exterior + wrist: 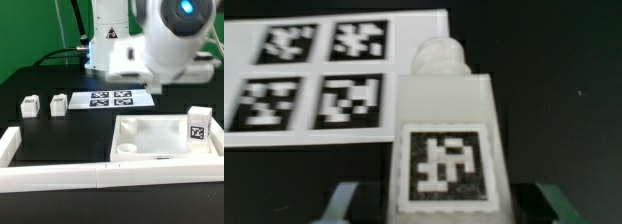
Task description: Assemble square table
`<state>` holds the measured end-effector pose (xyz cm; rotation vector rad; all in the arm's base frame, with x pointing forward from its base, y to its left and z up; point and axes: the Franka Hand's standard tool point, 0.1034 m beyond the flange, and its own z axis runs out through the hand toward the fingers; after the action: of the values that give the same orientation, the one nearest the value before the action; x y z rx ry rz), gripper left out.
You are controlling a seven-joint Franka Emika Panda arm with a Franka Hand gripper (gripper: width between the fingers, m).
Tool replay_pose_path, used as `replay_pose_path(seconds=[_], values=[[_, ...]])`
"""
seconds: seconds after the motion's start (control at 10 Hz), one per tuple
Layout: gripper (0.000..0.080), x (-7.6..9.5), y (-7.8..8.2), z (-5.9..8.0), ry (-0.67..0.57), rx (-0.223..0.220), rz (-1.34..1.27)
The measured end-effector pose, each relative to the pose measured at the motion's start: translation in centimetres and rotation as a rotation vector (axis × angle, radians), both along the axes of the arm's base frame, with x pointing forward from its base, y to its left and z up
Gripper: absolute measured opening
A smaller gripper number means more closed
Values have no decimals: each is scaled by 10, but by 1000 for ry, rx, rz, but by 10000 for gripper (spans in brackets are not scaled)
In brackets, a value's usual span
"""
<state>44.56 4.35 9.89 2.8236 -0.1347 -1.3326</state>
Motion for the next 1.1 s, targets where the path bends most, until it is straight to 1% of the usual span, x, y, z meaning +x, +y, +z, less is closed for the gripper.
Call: replay_pose_path(seconds=[0.1,0.2,0.3,0.4,0.5,0.7,0.8,0.9,1.0,1.1], values=[[290,12,-16,13,-34,-12,14],[290,24,-25,22,-115,-24,35],[290,25,-19,18,-212,-20,33],[290,21,-17,16,-252,-15,38],[290,29,-17,15,-345,-13,39],[290,35,-14,15,-479,-8,36],[290,62,-14,18,-587,-24,18],[290,87,-14,26,-674,-47,-18],[290,106,-17,36,-741,-54,-29],[290,122,-27,48,-787,-54,-23]])
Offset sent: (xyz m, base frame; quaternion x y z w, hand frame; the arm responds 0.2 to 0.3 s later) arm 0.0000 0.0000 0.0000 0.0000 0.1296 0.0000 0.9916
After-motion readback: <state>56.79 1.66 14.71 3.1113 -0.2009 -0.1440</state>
